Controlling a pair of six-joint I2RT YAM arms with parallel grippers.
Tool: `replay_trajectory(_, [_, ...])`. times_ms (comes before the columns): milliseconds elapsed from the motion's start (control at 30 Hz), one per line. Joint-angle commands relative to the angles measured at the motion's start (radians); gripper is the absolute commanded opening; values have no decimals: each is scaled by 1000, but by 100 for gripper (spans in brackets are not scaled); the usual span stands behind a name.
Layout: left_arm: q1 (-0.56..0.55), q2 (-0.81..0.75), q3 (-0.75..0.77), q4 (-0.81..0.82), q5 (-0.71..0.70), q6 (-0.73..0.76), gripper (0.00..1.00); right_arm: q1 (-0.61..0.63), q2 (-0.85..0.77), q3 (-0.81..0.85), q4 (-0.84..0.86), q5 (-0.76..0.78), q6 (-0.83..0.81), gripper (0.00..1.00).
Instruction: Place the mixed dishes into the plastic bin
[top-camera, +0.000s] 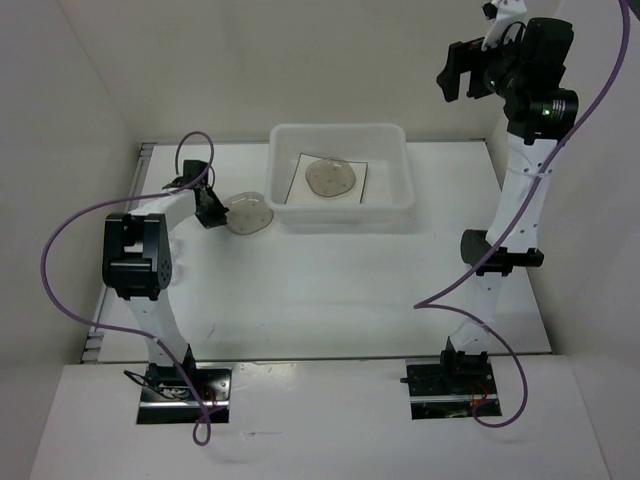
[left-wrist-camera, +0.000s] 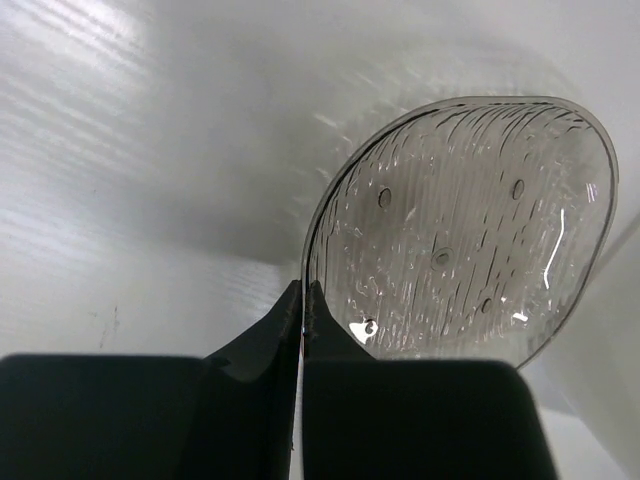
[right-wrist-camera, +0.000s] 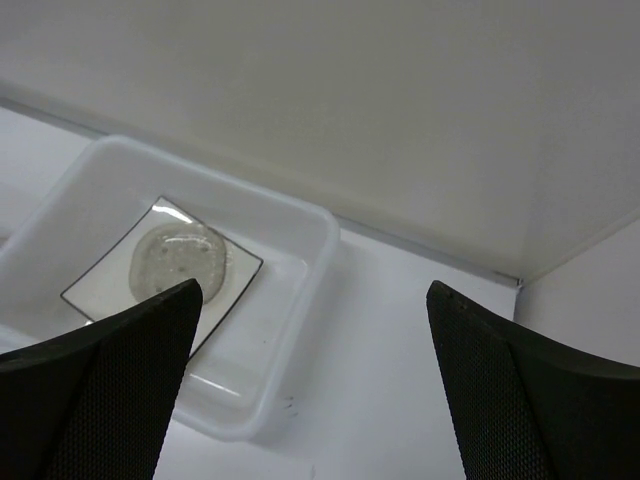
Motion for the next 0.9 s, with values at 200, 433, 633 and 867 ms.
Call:
replay_trajectory(200, [24,-233,31,-154,-63,-37,0,-10,8,-50,-106,-96,34,97])
replay_trajectory(433, [24,-305,193,-233,-74,-55,0,-30,8,-71,-115,-115,34,97])
replay_trajectory(633, [24,-305,337,-207,-16,-76,0,-53,-2,-124,-115,-136,43,97])
replay_trajectory(867, [-72,-184,543,-112,107,-67,0,-73,-43,-173,-115,-170,43,97])
